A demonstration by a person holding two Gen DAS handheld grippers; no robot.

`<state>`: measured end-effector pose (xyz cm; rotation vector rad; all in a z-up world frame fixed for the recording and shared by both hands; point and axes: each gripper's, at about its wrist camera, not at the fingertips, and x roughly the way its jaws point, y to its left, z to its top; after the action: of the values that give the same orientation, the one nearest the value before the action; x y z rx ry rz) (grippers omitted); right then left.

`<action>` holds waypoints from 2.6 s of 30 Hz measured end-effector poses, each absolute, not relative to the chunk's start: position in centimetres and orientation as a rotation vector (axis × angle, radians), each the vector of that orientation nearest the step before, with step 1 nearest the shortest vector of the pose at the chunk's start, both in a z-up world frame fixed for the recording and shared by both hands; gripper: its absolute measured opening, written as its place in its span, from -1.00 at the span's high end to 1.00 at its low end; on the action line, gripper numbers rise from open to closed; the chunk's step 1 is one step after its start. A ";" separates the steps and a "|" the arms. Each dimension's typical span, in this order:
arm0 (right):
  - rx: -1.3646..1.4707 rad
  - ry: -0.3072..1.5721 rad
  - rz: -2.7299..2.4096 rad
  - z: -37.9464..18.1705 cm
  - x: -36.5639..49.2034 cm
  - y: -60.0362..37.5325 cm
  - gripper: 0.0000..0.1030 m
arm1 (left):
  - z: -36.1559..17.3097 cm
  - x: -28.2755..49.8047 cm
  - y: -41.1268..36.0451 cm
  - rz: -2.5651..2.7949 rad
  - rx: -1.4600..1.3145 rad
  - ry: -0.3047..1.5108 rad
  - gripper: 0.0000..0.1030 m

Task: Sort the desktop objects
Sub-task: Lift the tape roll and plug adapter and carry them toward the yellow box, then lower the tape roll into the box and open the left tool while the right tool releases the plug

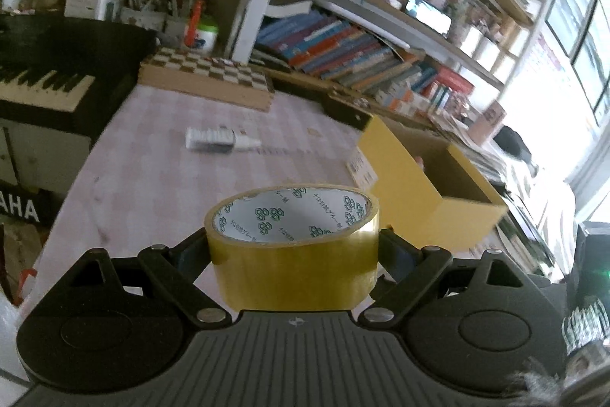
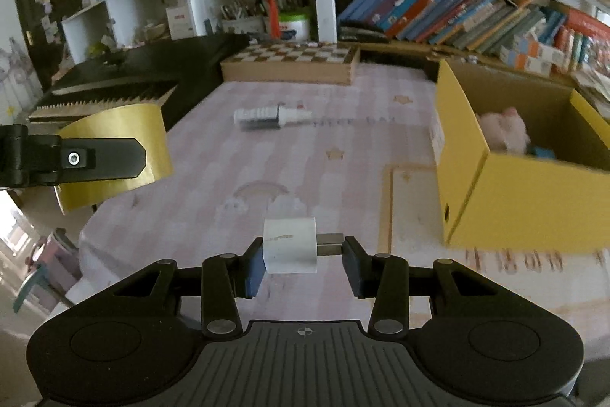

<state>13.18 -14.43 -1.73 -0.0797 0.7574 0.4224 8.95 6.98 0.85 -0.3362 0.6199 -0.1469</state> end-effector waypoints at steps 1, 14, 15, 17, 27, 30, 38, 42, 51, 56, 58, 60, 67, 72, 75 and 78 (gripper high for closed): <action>-0.075 0.759 0.413 -1.8 12.5 -14.6 0.18 | 0.8 8.5 6.7 -0.159 -0.331 0.624 -0.75; -0.005 0.788 0.281 -2.6 6.4 -17.6 0.18 | -0.3 4.8 3.4 -0.313 -0.284 0.700 -0.75; 0.001 0.791 0.268 -2.6 6.2 -17.9 0.18 | -0.3 4.8 3.1 -0.327 -0.280 0.701 -0.75; 0.012 0.797 0.240 -2.7 5.7 -18.6 0.18 | -0.2 4.9 2.4 -0.355 -0.271 0.703 -0.75; 0.066 0.804 0.115 -2.8 3.7 -22.2 0.18 | -0.3 5.4 -1.5 -0.483 -0.223 0.730 -0.75; 0.076 0.802 0.096 -2.8 3.4 -23.1 0.18 | -0.3 5.8 -2.5 -0.505 -0.211 0.735 -0.75; 0.103 0.808 0.049 -2.8 3.9 -26.1 0.18 | -0.1 7.4 -6.0 -0.562 -0.183 0.748 -0.75; 0.112 0.804 0.038 -2.5 4.8 -27.6 0.18 | 0.1 8.4 -7.6 -0.577 -0.172 0.746 -0.75; 0.097 0.803 0.057 -2.0 7.7 -30.8 0.18 | 0.4 11.0 -10.8 -0.560 -0.184 0.734 -0.75; 0.076 0.801 0.089 -1.8 9.8 -32.6 0.18 | 0.8 12.5 -12.6 -0.537 -0.191 0.713 -0.75; 0.068 0.796 0.103 -1.6 10.7 -33.2 0.18 | 1.0 13.1 -13.4 -0.532 -0.189 0.701 -0.75; 0.060 0.787 0.111 -1.5 11.7 -34.0 0.18 | 1.3 13.8 -14.1 -0.526 -0.182 0.679 -0.75; 0.019 0.688 0.156 1.1 15.8 -37.1 0.18 | 4.0 16.8 -15.8 -0.508 -0.163 0.561 -0.75; -0.011 0.599 0.207 3.5 19.4 -38.5 0.18 | 5.7 19.5 -17.4 -0.453 -0.120 0.490 -0.76; -0.046 0.576 0.250 3.9 21.6 -38.9 0.18 | 5.9 21.5 -18.7 -0.415 -0.074 0.477 -0.76; -0.127 0.576 0.316 3.7 24.3 -38.7 0.18 | 5.6 23.6 -20.0 -0.394 -0.021 0.494 -0.76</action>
<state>24.32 -38.71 3.75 -0.1266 0.5764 0.3157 23.58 -20.04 5.56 -0.0214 0.4944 -0.3937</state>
